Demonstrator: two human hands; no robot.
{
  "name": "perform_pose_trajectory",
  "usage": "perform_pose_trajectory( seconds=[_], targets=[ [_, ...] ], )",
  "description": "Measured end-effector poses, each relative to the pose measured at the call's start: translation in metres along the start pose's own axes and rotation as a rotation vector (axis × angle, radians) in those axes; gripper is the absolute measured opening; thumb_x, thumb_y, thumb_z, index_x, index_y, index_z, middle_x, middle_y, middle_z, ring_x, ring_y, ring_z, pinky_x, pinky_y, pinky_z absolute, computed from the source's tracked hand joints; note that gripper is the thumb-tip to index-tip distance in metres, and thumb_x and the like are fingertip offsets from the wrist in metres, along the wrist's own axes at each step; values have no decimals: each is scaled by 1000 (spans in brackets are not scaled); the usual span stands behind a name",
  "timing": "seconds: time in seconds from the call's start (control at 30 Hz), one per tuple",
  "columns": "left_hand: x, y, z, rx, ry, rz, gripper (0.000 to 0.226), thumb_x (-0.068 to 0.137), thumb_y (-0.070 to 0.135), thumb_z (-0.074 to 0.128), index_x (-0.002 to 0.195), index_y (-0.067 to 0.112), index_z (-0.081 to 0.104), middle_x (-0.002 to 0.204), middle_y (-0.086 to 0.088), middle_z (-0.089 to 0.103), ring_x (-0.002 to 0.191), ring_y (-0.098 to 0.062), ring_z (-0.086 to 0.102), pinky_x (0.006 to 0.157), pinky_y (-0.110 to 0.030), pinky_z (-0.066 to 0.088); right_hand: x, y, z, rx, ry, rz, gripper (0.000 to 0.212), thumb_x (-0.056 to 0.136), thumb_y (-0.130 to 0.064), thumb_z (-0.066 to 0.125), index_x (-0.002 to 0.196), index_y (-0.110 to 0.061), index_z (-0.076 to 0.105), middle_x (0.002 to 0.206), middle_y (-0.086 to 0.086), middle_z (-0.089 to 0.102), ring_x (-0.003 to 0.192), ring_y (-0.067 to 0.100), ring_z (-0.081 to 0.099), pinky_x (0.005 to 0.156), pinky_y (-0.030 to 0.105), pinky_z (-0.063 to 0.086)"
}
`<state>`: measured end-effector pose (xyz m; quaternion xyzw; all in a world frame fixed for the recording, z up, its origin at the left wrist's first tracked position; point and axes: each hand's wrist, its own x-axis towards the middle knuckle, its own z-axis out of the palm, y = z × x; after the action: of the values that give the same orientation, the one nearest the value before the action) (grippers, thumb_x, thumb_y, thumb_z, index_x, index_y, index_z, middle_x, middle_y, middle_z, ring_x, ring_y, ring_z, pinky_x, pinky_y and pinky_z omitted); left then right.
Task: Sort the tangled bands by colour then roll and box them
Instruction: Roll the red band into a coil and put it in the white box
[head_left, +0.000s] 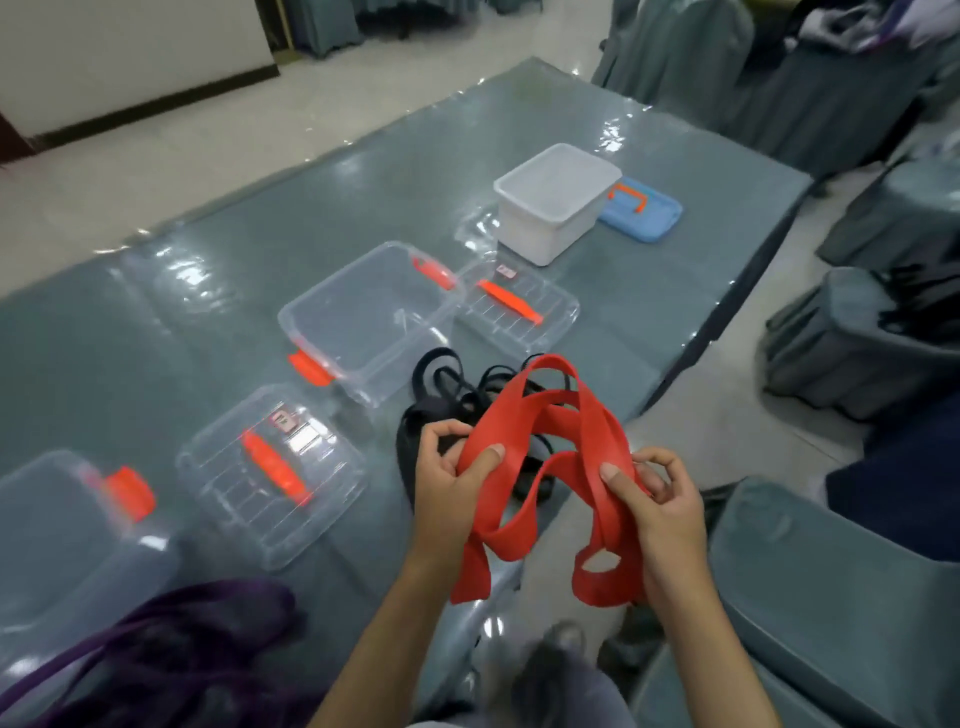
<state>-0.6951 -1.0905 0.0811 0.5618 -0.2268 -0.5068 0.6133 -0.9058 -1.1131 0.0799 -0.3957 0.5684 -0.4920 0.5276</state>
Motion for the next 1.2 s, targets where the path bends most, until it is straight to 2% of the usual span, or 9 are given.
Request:
perform_pose_trajectory(
  seconds=[0.13, 0.23, 0.4, 0.57, 0.8, 0.93, 1.03, 1.13, 1.2],
  targets=[
    [42, -10, 71, 48, 12, 30, 41, 77, 16, 81, 109, 13, 55, 94, -18, 73, 73, -24, 65, 64, -31, 57, 76, -14, -36, 8, 14, -9, 39, 64, -40, 91, 93, -34, 64, 96, 13, 80, 77, 24, 75, 69, 33, 62],
    [77, -15, 127, 55, 35, 67, 38, 86, 2, 82, 109, 12, 55, 99, -24, 73, 80, -25, 68, 73, -32, 57, 134, -34, -64, 9, -4, -39, 41, 64, -40, 90, 93, -29, 64, 89, 12, 80, 69, 19, 74, 60, 28, 59],
    [129, -12, 215, 82, 39, 113, 35, 91, -3, 76, 108, 18, 55, 79, -5, 78, 63, -12, 71, 56, -21, 55, 226, -75, -106, -49, -47, -78, 41, 66, -42, 90, 95, -30, 63, 90, 11, 80, 77, 25, 76, 67, 37, 62],
    [175, -19, 274, 88, 52, 88, 41, 94, 2, 75, 119, 27, 54, 96, -12, 81, 77, -19, 76, 67, -28, 60, 304, -85, -123, -83, -80, -116, 33, 86, -14, 86, 106, -34, 70, 93, 5, 81, 82, 27, 79, 70, 38, 65],
    [267, -43, 320, 99, 132, 39, 40, 94, -1, 74, 123, 23, 61, 104, -9, 81, 95, -30, 78, 85, -44, 63, 413, -71, -116, -93, -150, -43, 38, 88, -6, 82, 114, -33, 74, 96, 7, 82, 87, 25, 80, 73, 36, 66],
    [326, -44, 349, 91, 183, 25, 36, 93, -5, 72, 115, 22, 64, 98, -7, 82, 88, -19, 78, 72, -22, 60, 477, -76, -110, -194, -178, -25, 39, 87, -5, 83, 114, -33, 74, 95, 2, 82, 87, 21, 80, 76, 36, 65],
    [362, -37, 366, 110, 164, 18, 34, 94, -4, 72, 118, 18, 63, 97, -9, 81, 84, -16, 76, 71, -23, 60, 518, -88, -105, -267, -200, -30, 41, 88, -2, 81, 120, -26, 73, 99, -2, 82, 92, 17, 79, 83, 37, 64],
    [388, -33, 377, 153, 145, -11, 34, 95, -4, 71, 116, 20, 61, 100, -11, 79, 82, -14, 75, 70, -25, 60, 556, -102, -96, -324, -226, -63, 43, 88, 2, 79, 119, -27, 72, 100, -10, 82, 93, 10, 78, 84, 28, 63],
    [402, -38, 382, 217, 154, -15, 34, 94, -4, 73, 113, 21, 60, 106, -13, 77, 90, -18, 74, 81, -35, 62, 580, -106, -90, -415, -237, -119, 46, 86, -1, 81, 113, -36, 71, 94, -17, 80, 88, 0, 76, 80, 17, 59]
  ],
)
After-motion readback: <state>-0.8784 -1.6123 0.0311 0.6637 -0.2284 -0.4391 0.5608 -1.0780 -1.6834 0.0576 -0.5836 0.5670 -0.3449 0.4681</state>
